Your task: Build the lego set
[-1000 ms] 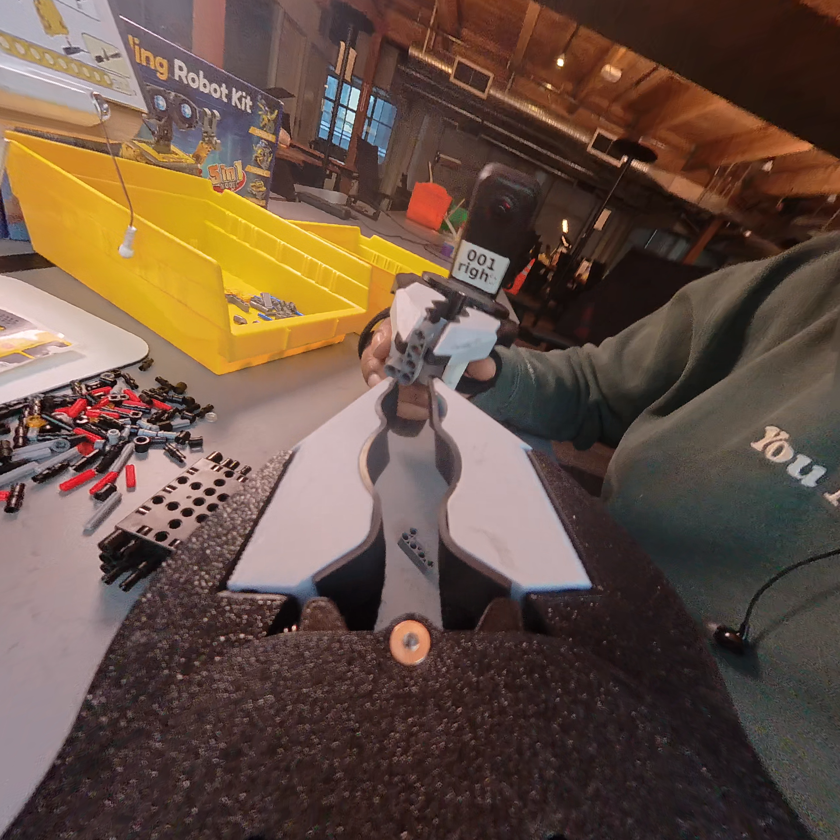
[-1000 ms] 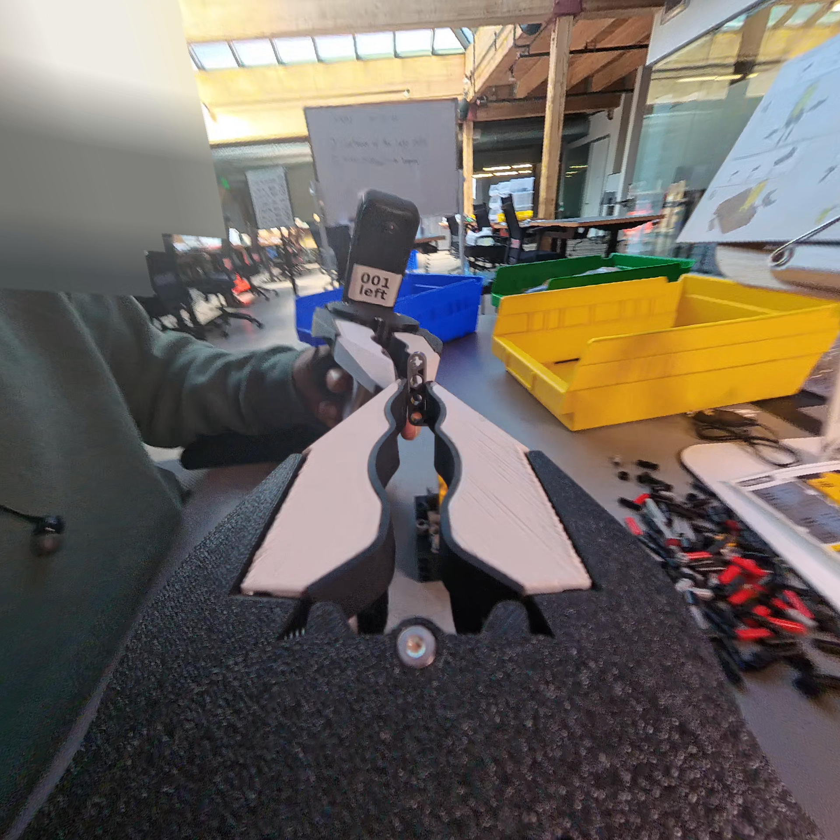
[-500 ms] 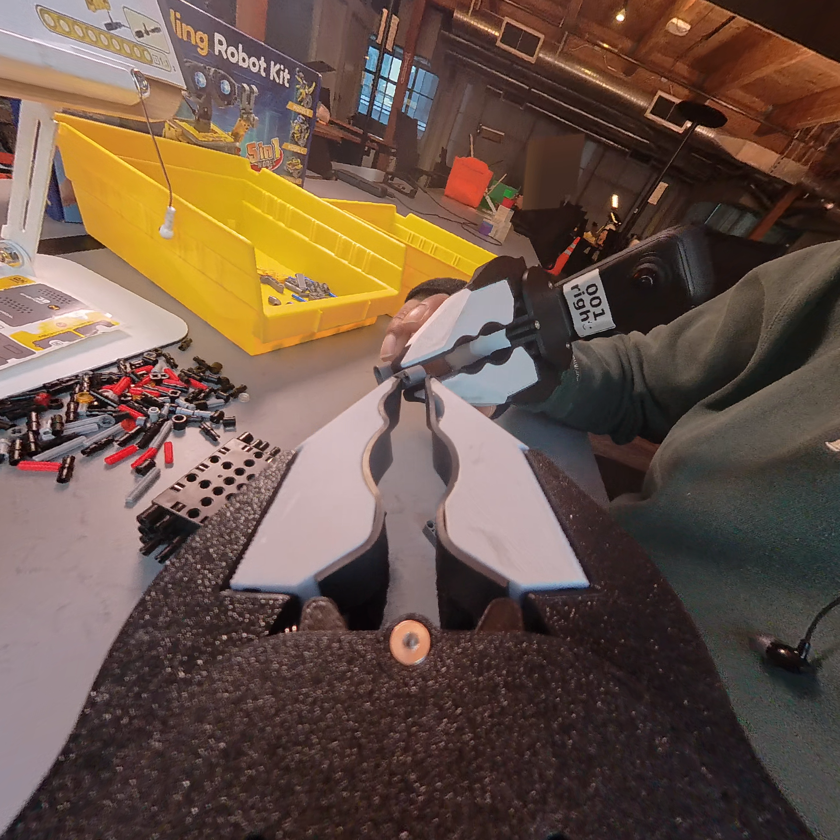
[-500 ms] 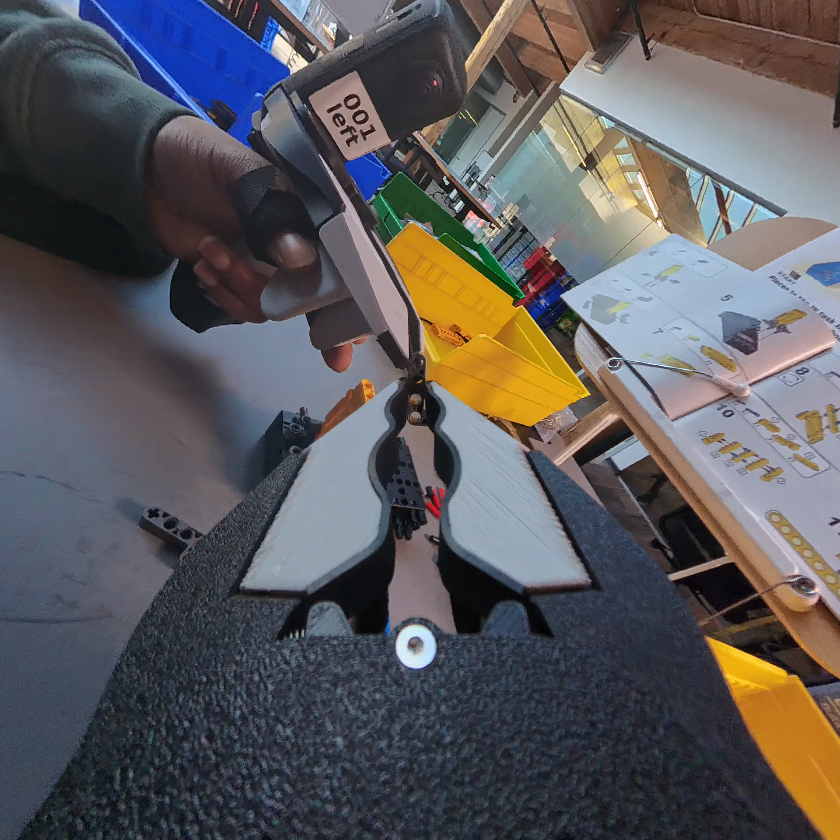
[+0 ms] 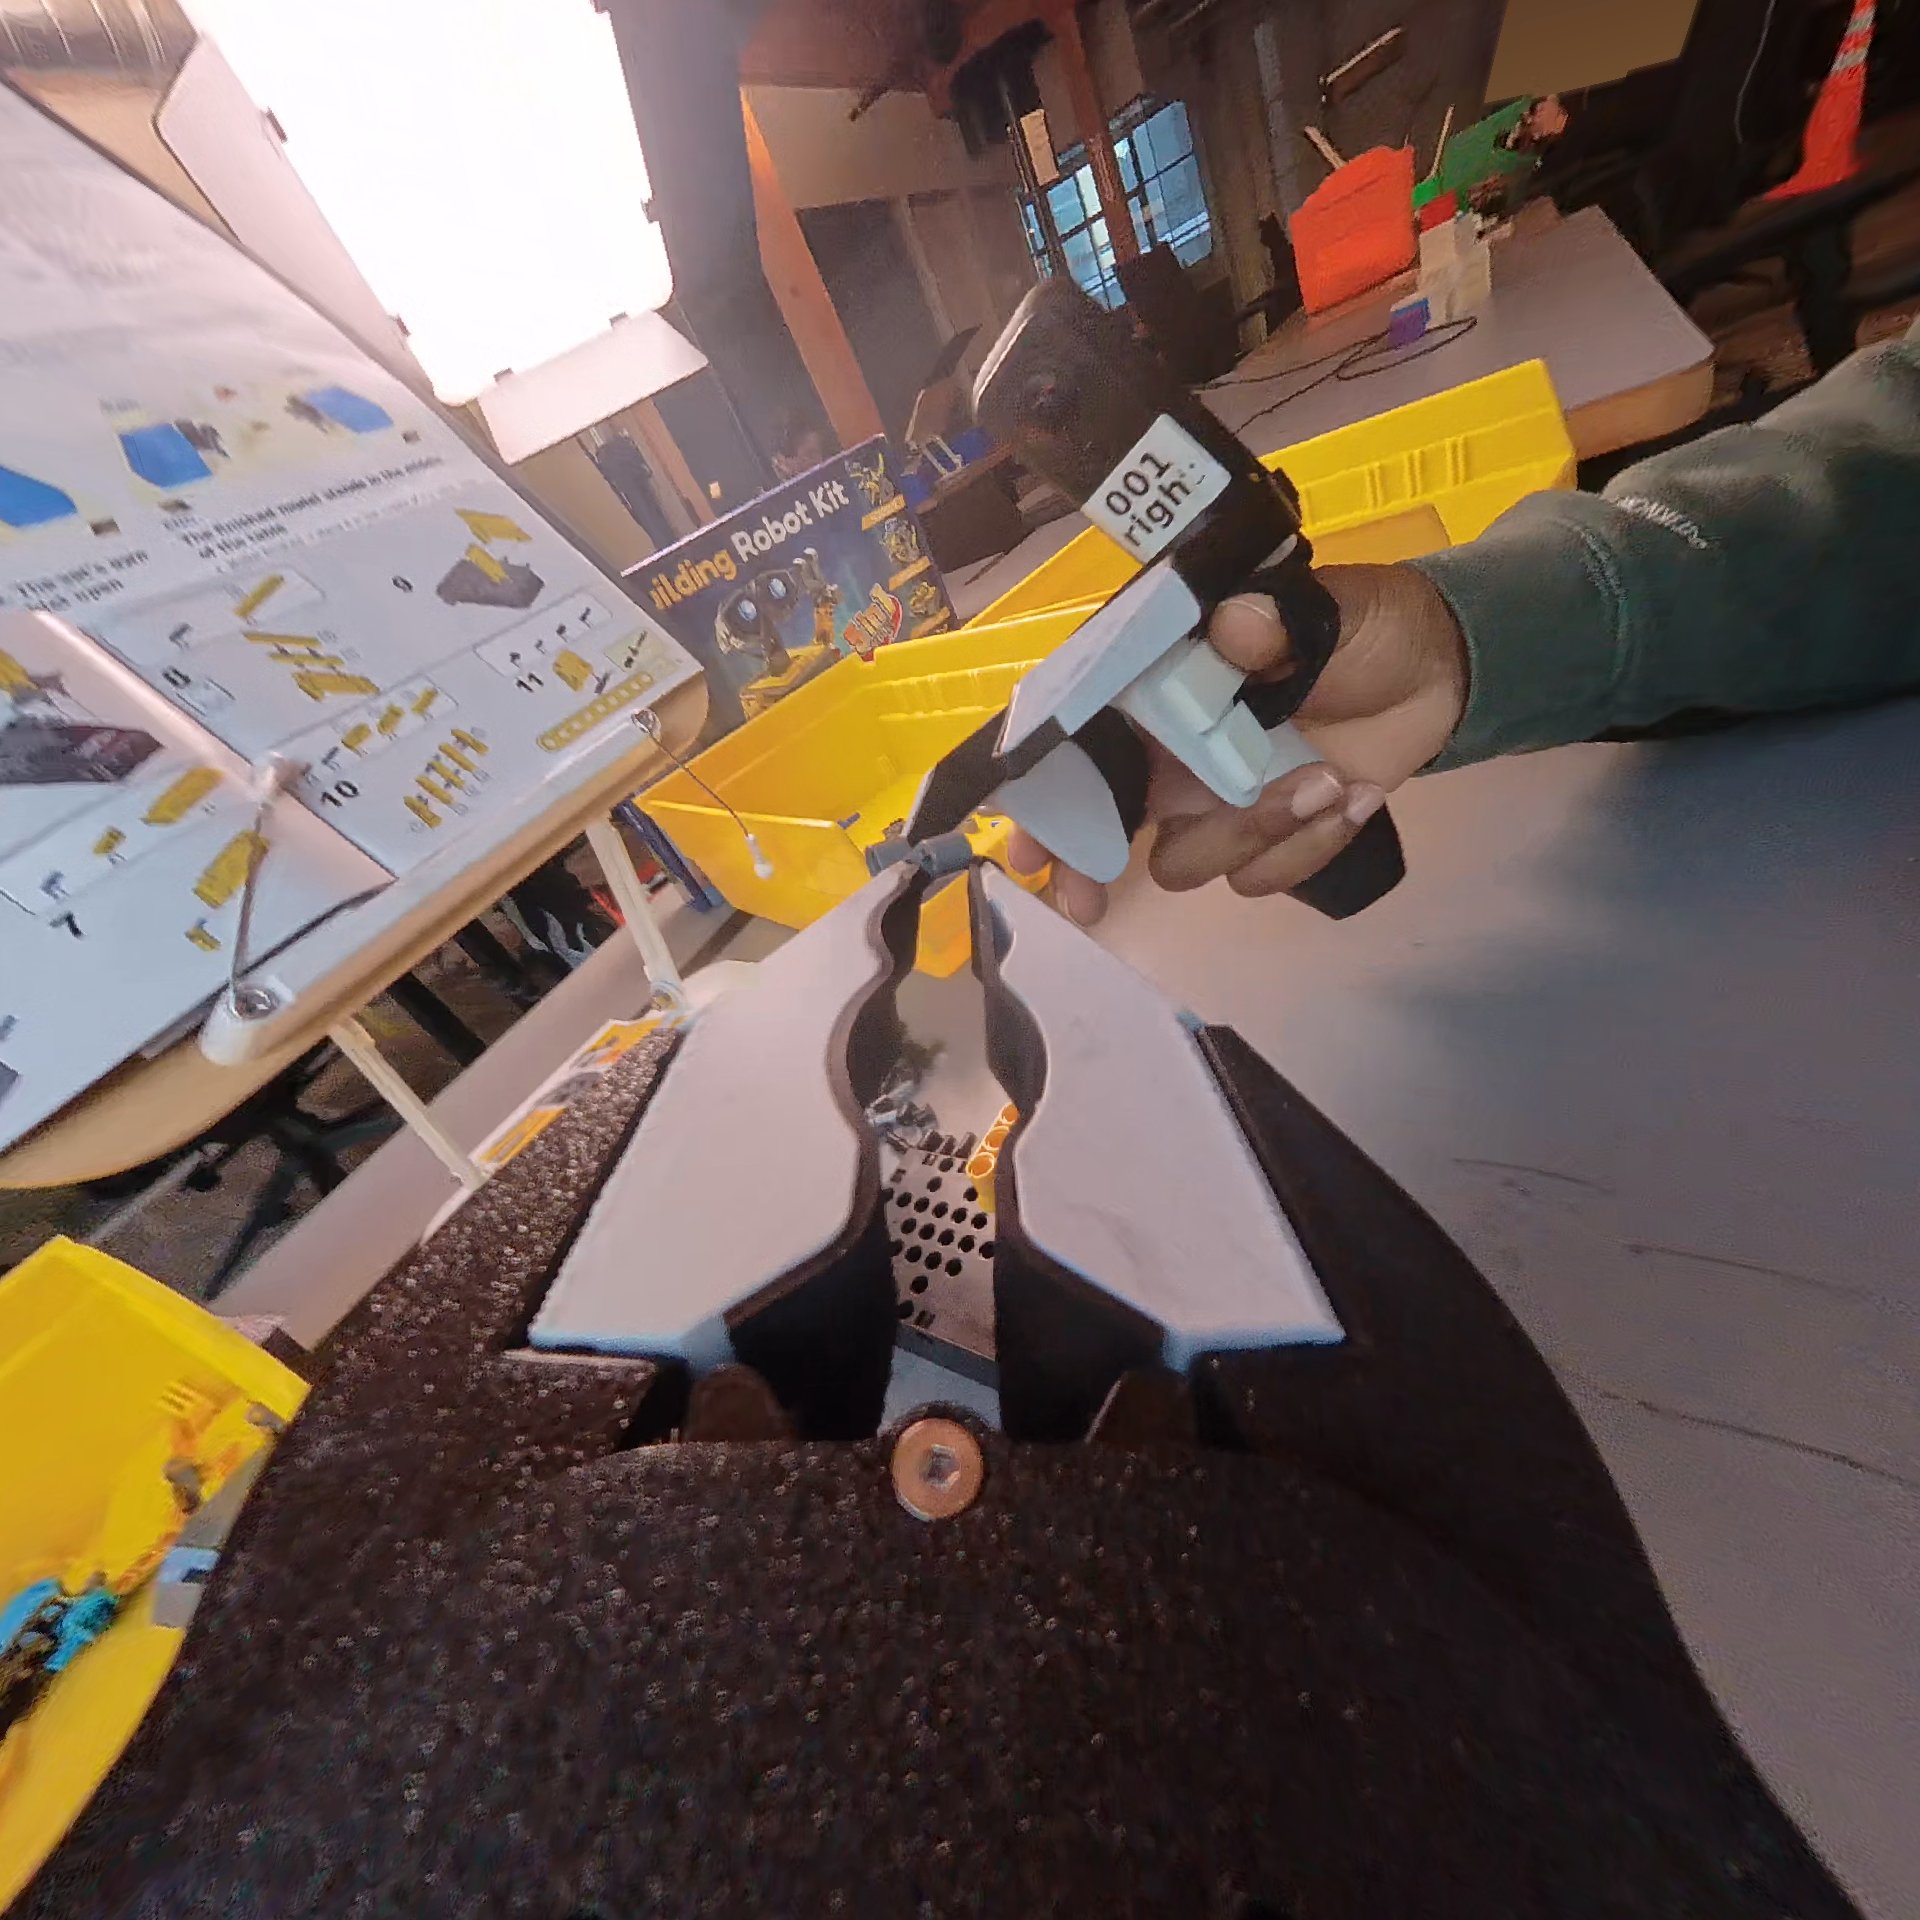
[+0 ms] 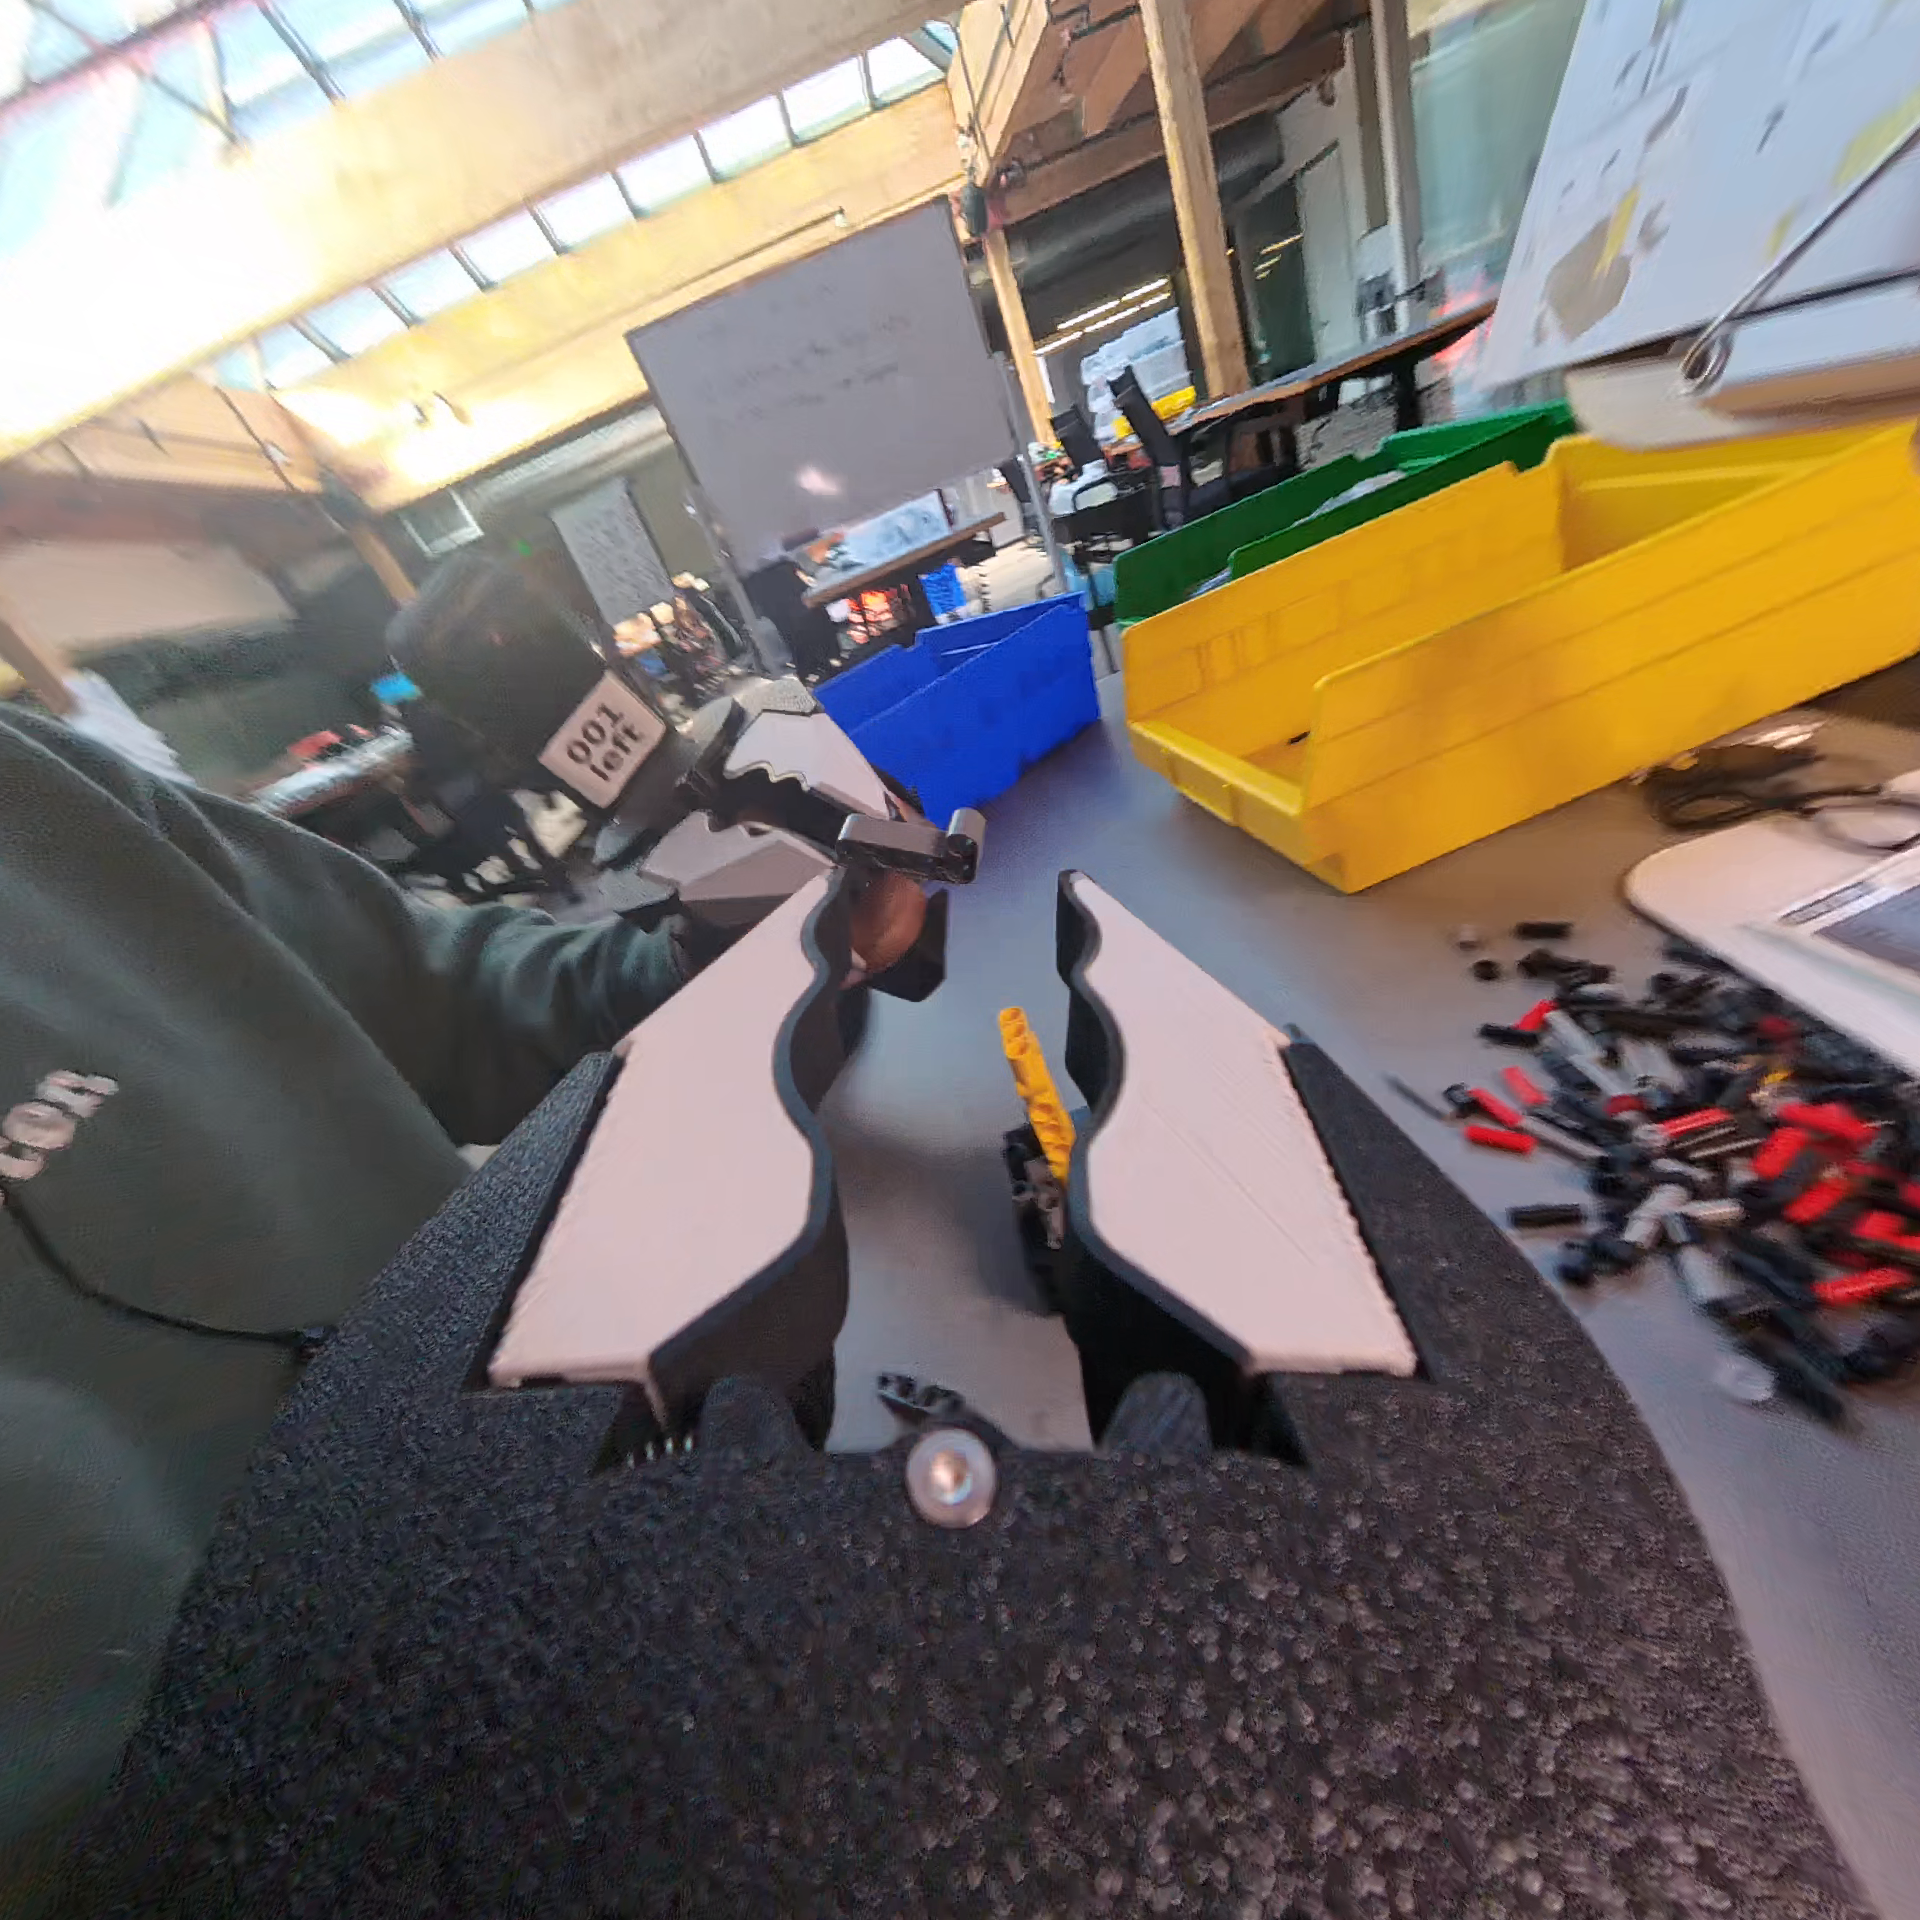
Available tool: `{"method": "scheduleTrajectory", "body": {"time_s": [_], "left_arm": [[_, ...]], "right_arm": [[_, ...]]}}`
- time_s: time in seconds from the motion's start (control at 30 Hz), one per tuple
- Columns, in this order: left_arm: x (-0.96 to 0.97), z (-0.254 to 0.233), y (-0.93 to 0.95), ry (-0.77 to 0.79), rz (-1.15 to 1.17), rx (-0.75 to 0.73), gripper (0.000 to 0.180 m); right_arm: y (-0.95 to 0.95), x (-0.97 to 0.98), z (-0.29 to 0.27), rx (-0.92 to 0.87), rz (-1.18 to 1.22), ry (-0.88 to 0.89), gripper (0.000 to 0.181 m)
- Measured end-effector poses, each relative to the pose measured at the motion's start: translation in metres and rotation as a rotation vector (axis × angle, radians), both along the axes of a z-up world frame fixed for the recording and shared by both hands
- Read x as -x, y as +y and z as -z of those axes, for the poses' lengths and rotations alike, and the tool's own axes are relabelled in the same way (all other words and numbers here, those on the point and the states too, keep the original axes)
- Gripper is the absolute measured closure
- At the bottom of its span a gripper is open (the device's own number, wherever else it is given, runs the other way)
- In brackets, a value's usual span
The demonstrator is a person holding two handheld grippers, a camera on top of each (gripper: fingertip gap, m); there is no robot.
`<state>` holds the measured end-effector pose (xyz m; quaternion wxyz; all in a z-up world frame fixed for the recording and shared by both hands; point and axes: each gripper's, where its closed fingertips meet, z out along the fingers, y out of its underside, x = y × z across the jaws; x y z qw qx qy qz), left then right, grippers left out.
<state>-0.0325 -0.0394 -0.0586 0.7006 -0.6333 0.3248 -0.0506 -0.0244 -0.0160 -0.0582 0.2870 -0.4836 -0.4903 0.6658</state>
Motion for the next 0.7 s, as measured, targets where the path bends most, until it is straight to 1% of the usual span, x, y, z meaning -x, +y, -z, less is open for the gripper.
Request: {"method": "scheduleTrajectory", "body": {"time_s": [0.17, 0.23, 0.33, 0.4, 0.53, 0.63, 0.7], "left_arm": [[-0.016, -0.001, -0.005, 0.177, -0.023, -0.13, 0.171], [-0.02, 0.001, -0.006, 0.22, -0.025, -0.146, 0.172], [-0.022, 0.004, -0.005, 0.233, -0.019, -0.148, 0.171], [-0.021, 0.009, -0.002, 0.227, -0.015, -0.115, 0.171], [-0.018, 0.021, 0.001, 0.17, 0.033, -0.009, 0.169], [-0.007, 0.023, 0.002, 0.094, 0.056, 0.066, 0.167], [-0.003, 0.025, 0.001, 0.025, 0.098, 0.147, 0.161]], "right_arm": [[-0.021, 0.002, -0.007, 0.478, -0.221, -0.01, 0.148], [-0.026, 0.003, -0.006, 0.561, -0.261, -0.018, 0.153], [-0.025, 0.005, -0.002, 0.585, -0.251, -0.021, 0.168], [-0.021, 0.006, 0.002, 0.571, -0.239, -0.041, 0.169], [-0.016, 0.008, 0.014, 0.468, -0.199, -0.096, 0.169], [-0.007, 0.006, 0.024, 0.41, -0.168, -0.155, 0.169], [-0.006, 0.003, 0.027, 0.413, -0.18, -0.175, 0.169]]}}
